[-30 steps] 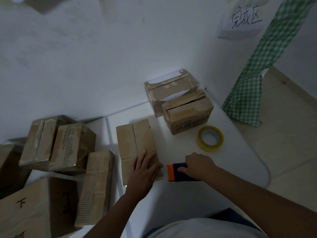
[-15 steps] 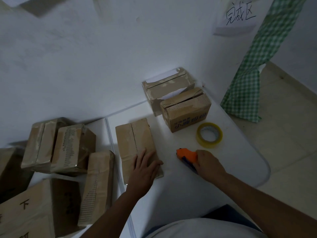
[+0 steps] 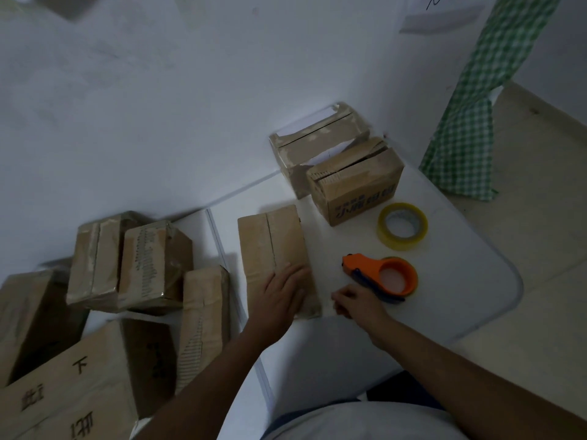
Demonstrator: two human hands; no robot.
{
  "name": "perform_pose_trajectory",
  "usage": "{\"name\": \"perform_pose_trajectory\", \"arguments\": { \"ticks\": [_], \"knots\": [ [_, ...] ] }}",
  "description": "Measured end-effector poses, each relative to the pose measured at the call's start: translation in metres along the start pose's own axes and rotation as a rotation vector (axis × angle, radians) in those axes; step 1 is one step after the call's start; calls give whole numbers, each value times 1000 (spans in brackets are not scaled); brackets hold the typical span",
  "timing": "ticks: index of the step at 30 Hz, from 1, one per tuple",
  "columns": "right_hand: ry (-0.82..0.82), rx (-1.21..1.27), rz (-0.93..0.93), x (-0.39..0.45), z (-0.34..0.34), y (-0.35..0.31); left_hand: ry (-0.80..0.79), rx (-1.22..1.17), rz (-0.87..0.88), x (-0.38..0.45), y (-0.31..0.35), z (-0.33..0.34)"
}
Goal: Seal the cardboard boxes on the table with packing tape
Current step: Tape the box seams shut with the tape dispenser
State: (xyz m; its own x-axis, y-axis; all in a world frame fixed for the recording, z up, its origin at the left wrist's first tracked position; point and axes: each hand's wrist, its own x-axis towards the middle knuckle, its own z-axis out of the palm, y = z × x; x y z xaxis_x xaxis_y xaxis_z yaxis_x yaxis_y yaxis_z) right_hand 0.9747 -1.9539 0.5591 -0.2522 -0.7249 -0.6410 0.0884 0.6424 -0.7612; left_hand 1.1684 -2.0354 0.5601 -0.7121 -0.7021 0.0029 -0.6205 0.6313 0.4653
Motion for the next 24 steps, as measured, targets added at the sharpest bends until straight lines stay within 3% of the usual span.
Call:
{"name": "perform_pose_trajectory", "arguments": {
  "ticks": [8,24],
  "knots": [
    [197,-98,-237,-14,13,13,-114,92,68,-13,-18,8],
    [237,-93,-204,-5,12,18,-55,375,127,-14,-15,20]
  ]
}}
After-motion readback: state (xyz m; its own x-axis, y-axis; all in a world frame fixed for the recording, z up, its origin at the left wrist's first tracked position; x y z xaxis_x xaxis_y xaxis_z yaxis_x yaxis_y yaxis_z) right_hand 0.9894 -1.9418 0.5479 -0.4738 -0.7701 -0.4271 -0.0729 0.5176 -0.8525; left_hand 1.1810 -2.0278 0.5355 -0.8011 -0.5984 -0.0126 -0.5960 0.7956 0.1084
